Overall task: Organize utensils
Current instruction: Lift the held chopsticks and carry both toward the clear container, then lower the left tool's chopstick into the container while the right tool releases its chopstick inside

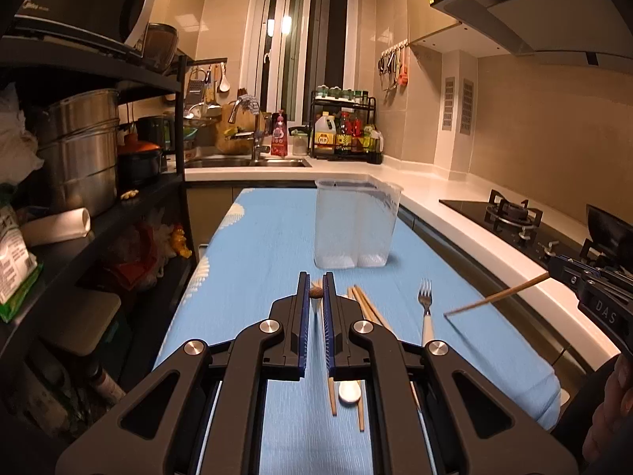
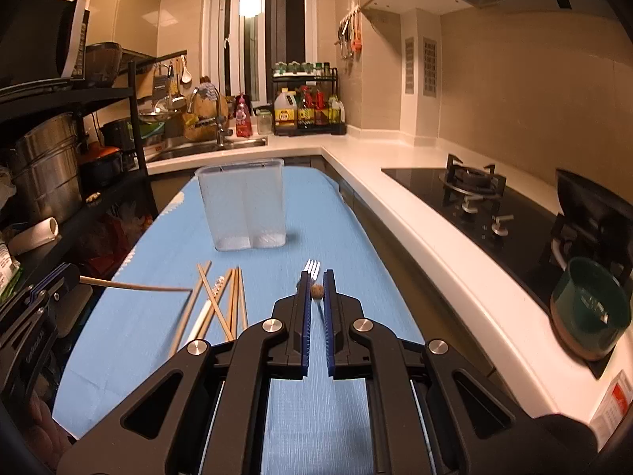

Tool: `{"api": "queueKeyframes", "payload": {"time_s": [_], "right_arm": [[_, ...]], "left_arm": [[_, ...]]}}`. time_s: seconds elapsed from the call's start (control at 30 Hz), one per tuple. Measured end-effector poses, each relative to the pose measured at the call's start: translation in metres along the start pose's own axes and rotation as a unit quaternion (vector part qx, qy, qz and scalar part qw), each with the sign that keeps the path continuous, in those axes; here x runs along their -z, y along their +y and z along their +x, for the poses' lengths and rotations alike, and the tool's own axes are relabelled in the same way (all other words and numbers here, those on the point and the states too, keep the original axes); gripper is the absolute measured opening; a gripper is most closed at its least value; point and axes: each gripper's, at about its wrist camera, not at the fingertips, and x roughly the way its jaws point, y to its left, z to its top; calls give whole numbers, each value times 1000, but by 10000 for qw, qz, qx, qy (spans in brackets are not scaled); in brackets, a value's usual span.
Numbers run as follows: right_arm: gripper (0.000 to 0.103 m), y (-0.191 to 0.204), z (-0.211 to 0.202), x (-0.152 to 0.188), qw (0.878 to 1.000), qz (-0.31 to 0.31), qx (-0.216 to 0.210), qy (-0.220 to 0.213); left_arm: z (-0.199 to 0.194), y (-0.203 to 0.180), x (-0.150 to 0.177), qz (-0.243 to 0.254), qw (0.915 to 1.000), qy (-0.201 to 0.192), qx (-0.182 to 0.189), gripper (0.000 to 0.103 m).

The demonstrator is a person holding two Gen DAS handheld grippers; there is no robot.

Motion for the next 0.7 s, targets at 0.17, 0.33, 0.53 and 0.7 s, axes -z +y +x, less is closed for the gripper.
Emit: {"api": "queueKeyframes", "payload": {"time_s": [0.17,0.33,0.53,0.7], "right_arm": [[6,0,-2,-22,9998,-7,-196,-50],[6,0,1,-44,9996,13,-267,-122],[6,2,13,-72,9992,-18,-406,-24],[6,3,23,-94,9989,-26,-469,14]], "left_arm": [[4,3,-22,-13,9999,-52,110,7],[15,6,-41,-41,9998,-28,189,7],[32,9,-68,-119,9994,241,196,7],[48,5,-90,-106,9984,520,183,7]]}}
